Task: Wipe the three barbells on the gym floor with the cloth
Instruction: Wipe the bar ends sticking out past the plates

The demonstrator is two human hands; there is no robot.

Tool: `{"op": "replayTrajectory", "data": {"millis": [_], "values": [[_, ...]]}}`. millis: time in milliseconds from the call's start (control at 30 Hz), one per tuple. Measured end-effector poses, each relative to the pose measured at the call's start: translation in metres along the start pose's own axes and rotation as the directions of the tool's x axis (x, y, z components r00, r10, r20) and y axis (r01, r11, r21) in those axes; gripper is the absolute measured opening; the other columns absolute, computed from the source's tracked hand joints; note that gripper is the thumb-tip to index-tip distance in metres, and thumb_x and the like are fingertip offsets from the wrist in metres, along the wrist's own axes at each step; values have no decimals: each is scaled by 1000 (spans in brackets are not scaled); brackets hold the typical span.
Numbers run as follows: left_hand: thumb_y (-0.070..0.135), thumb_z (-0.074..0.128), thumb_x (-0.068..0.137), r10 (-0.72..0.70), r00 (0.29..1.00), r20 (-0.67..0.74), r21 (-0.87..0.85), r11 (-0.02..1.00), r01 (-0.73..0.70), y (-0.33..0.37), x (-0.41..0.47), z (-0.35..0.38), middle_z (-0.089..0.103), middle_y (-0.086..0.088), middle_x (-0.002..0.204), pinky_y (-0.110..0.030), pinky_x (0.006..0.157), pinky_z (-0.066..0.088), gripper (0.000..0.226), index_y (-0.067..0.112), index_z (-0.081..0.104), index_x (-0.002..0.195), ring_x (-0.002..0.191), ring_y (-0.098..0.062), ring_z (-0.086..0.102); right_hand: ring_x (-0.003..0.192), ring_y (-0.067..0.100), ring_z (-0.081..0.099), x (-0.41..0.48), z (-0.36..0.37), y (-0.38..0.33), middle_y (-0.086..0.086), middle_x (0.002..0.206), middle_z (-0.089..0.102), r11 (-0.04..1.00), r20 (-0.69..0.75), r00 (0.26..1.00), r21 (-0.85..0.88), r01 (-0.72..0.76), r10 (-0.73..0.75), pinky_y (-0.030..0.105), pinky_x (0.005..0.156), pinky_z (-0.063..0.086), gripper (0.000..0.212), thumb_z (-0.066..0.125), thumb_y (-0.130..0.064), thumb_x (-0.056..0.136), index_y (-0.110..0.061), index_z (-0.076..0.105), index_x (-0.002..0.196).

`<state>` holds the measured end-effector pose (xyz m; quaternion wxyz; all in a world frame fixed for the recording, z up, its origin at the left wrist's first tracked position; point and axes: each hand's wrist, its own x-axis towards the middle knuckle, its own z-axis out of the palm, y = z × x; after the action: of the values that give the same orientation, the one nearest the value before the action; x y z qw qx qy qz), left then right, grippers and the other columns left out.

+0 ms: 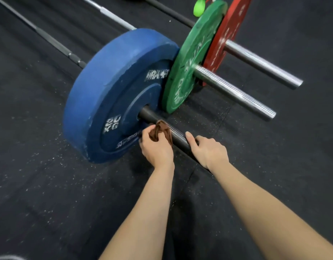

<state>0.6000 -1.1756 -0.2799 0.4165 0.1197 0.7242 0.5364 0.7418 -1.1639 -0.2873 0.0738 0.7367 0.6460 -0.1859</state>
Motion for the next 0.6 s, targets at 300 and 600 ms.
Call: {"op": "replayTrajectory", "data": {"millis": [300,600], "values": [[24,64,95,109,984,141,243,960,-142,-21,-24,-3,57,10,117,-42,99,53,16,40,64,100,114,-16,58,76,29,60,3,0,3,5,77,62,1000,-2,1000,-14,18,-18,40,74,49,94,1,-82,91,-16,68,79],[17,68,92,73,959,275,214,967,-135,-32,-43,-3,57,4,112,-25,83,51,17,34,64,96,96,-9,61,96,34,57,3,-4,13,11,101,63,967,-6,999,250,-41,44,46,87,43,96,0,-77,93,-13,68,108]]}}
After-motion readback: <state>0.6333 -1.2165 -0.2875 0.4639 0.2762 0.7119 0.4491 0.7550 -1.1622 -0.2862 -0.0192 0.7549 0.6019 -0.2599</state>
